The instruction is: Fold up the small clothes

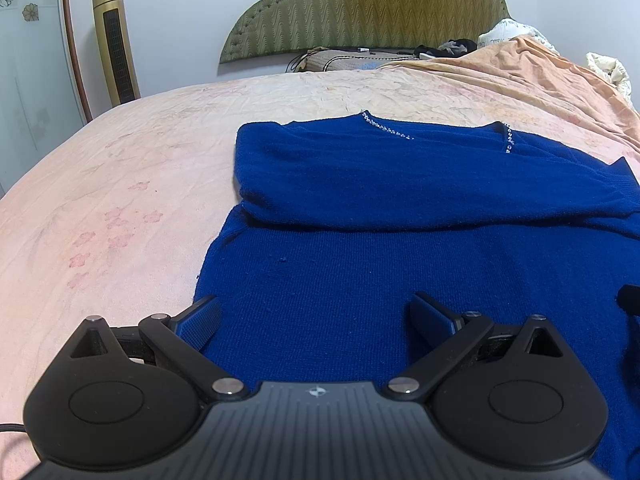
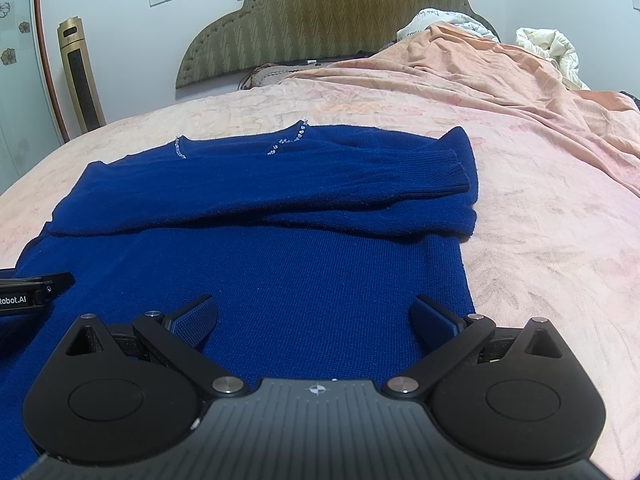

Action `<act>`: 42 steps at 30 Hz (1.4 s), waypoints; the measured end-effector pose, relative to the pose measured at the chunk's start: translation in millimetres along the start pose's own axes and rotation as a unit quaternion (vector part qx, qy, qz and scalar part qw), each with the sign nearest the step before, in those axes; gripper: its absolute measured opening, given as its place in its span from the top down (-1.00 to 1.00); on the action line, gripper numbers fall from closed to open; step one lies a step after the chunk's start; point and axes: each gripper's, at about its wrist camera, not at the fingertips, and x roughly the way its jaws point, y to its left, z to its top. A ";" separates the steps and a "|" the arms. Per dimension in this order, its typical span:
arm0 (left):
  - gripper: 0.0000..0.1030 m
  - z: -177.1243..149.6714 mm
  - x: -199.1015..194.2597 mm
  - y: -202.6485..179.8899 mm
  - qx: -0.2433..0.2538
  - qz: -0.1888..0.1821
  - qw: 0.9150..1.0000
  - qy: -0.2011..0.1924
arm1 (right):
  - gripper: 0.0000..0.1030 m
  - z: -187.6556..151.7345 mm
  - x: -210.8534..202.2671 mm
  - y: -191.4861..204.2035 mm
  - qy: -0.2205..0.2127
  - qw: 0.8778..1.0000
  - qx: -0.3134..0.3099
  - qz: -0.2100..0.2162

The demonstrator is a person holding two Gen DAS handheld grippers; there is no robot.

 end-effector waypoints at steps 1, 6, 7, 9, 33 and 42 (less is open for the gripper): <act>-0.97 0.0 0.0 0.0 0.000 0.000 1.000 0.000 | -1.00 0.1 0.3 0.7 0.000 1.000 0.000 0.000; -0.97 -0.1 0.1 -0.3 0.000 0.000 1.000 0.001 | -1.00 0.3 0.3 -0.1 0.000 1.000 0.000 0.000; -0.97 -0.2 0.2 -0.6 0.001 0.000 1.000 0.001 | -1.00 0.5 0.5 0.4 0.000 1.000 -0.001 0.000; -0.97 -0.2 0.2 -1.0 0.001 0.000 1.000 0.001 | -1.00 0.8 0.6 0.2 0.001 1.000 -0.002 -0.001; -0.97 7.2 -12.7 -4.9 0.024 0.010 0.999 0.026 | -1.00 2.9 -22.8 2.0 0.003 1.000 -0.004 -0.012; -0.97 6.5 -17.7 -5.9 0.037 0.018 0.999 0.024 | -1.00 0.2 -27.7 1.0 0.000 1.000 -0.001 -0.010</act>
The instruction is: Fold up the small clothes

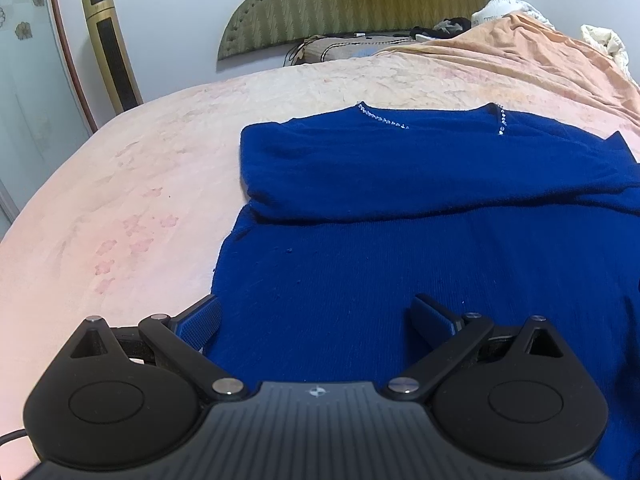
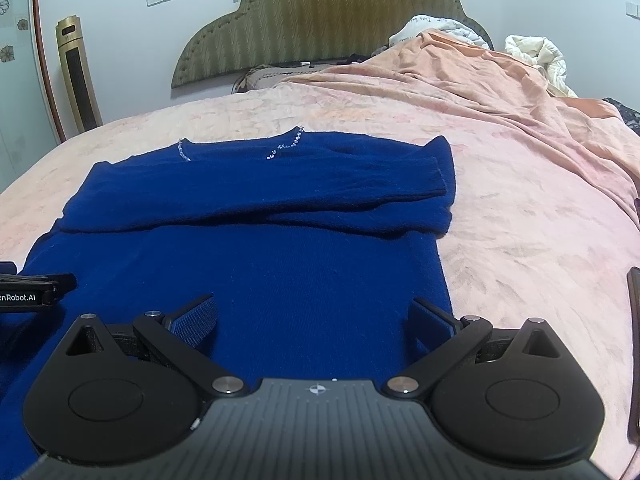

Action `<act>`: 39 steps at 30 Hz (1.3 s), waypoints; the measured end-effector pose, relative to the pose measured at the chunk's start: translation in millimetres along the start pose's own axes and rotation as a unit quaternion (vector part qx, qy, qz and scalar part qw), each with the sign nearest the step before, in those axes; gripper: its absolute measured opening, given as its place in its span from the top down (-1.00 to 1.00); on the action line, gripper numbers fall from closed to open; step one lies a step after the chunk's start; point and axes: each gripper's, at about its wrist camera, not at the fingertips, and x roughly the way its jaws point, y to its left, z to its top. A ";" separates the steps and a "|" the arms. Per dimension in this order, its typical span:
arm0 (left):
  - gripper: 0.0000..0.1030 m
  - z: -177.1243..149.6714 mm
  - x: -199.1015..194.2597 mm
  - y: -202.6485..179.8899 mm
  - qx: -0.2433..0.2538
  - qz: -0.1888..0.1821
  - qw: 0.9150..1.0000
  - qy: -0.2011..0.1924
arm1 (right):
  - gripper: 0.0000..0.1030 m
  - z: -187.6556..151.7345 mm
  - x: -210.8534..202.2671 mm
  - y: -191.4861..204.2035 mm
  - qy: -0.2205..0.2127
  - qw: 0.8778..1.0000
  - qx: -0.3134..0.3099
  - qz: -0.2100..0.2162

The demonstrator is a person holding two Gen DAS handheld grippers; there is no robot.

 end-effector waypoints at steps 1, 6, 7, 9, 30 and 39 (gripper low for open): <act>-0.97 -0.7 -0.5 -0.6 0.002 0.001 1.000 0.000 | -1.00 -0.2 -0.4 -0.6 0.000 1.000 0.000 0.000; -0.97 0.2 -7.4 1.4 0.015 -0.005 1.000 -0.001 | -1.00 -1.9 -4.9 -1.1 -0.003 1.000 -0.004 0.003; -0.97 0.6 -10.1 4.5 0.019 -0.009 1.000 -0.002 | -1.00 -2.8 -6.7 -1.4 -0.003 1.000 -0.006 0.004; -0.97 0.6 -16.4 14.1 0.023 -0.018 1.000 -0.007 | -1.00 -4.4 -11.1 -3.3 -0.003 1.000 -0.012 0.011; -0.96 -16.8 -3.9 104.7 -0.044 -0.207 0.977 0.033 | -0.52 -25.8 -53.2 -75.5 0.021 0.998 0.052 0.033; 0.70 -22.5 -7.7 79.9 0.006 -0.259 0.965 0.044 | 0.58 -41.4 -54.5 -69.9 0.042 0.998 0.030 0.045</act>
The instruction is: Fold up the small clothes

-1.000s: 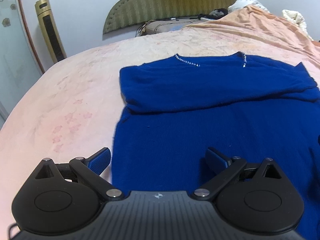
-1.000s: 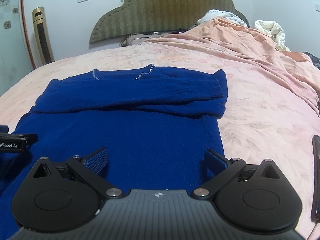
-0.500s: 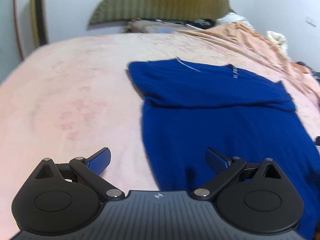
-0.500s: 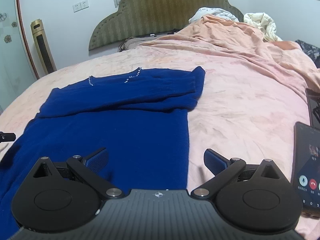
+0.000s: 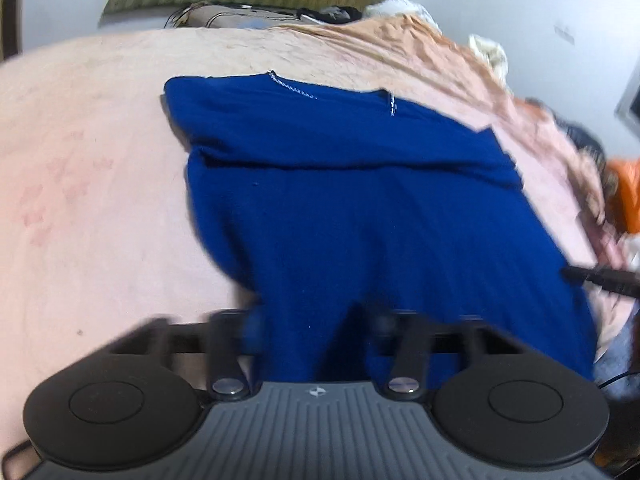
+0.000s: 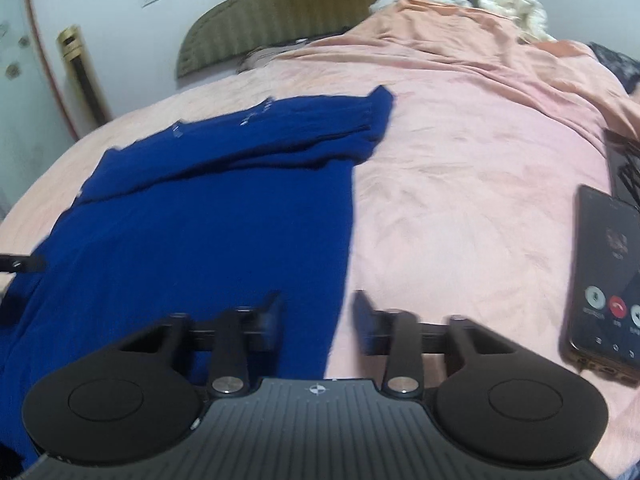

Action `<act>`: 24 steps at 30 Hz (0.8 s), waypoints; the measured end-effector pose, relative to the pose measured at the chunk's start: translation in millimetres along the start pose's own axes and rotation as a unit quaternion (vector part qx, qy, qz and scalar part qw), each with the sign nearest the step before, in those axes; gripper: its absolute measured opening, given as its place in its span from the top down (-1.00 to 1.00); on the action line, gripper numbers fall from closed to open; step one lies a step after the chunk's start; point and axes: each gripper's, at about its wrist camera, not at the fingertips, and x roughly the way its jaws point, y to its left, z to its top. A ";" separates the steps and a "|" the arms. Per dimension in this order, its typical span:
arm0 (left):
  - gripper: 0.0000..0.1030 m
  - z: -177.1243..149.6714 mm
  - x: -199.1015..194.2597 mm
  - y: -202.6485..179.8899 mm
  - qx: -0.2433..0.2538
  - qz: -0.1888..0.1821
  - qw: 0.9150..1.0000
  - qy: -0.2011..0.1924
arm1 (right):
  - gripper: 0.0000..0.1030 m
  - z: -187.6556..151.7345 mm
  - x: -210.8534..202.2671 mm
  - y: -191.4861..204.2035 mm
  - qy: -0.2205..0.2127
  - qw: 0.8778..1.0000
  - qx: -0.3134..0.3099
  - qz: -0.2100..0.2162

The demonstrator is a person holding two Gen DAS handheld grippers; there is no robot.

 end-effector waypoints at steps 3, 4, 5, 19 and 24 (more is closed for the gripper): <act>0.86 3.3 -2.5 2.9 -0.019 -0.013 1.000 0.004 | 0.87 0.6 -0.3 6.9 -0.003 1.000 -0.013 0.000; 0.87 4.0 -5.0 2.1 -0.015 -0.009 1.000 0.001 | 0.87 1.6 -0.8 8.6 -0.007 1.000 -0.013 -0.001; 0.87 5.6 -8.0 0.8 -0.014 -0.007 1.000 -0.005 | 0.88 3.2 -2.8 8.6 -0.012 1.000 -0.010 0.002; 0.87 70.5 -3.8 10.9 -0.031 0.035 0.996 -0.073 | 0.90 85.4 6.7 4.2 -0.101 0.994 -0.036 -0.011; 0.87 85.7 27.1 11.5 -0.012 0.092 0.993 -0.073 | 0.90 112.3 45.5 -4.0 -0.100 0.994 -0.037 -0.032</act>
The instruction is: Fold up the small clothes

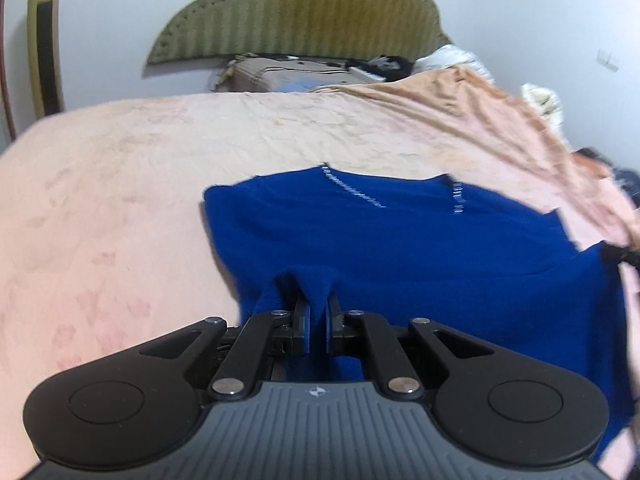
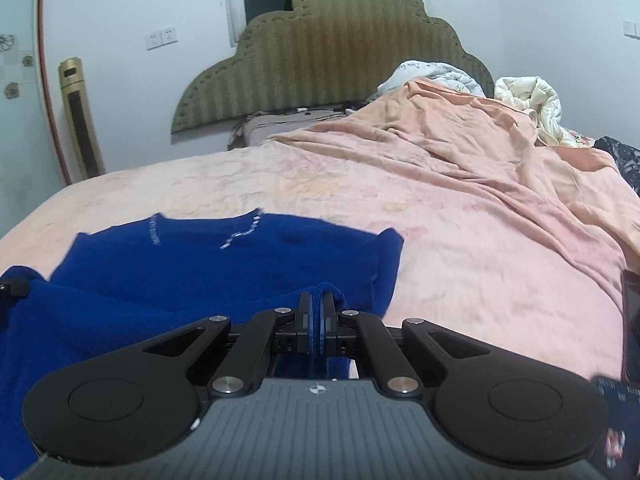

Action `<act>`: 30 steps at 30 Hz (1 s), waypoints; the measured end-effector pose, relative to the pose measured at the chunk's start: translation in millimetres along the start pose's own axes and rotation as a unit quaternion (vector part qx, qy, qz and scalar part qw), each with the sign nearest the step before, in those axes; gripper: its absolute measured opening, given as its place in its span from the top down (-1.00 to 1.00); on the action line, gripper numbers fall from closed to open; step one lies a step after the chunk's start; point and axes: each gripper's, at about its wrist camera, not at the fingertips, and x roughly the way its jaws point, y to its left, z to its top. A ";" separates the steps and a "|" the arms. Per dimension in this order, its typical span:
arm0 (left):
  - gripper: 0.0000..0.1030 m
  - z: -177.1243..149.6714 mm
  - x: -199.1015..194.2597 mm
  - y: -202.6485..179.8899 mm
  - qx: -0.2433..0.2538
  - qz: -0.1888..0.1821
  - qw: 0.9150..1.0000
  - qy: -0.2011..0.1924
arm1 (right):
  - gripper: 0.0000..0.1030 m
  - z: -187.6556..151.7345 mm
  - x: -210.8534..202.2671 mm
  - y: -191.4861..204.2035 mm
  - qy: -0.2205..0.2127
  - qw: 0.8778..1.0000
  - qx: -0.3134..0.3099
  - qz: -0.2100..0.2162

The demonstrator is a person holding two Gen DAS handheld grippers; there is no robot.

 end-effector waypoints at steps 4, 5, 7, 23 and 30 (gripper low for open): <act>0.85 2.9 13.8 2.1 0.003 0.010 1.000 0.010 | 0.89 2.2 27.6 0.2 0.008 1.000 -0.006 -0.020; 0.82 2.7 14.1 2.5 0.003 0.014 1.000 0.012 | 0.89 1.7 33.2 -0.2 0.013 1.000 -0.005 -0.023; 0.74 1.5 11.2 4.0 0.002 0.017 1.000 0.012 | 0.67 0.5 40.7 0.7 0.023 0.999 -0.004 -0.032; -0.63 -62.3 -57.8 10.9 -0.056 -0.012 0.997 0.048 | -0.04 -41.0 -39.5 -2.3 0.032 0.998 0.043 0.012; -0.59 -91.2 -68.8 -1.0 -0.061 -0.076 0.991 0.092 | -0.05 -83.8 -62.0 -7.9 0.103 0.991 0.080 0.034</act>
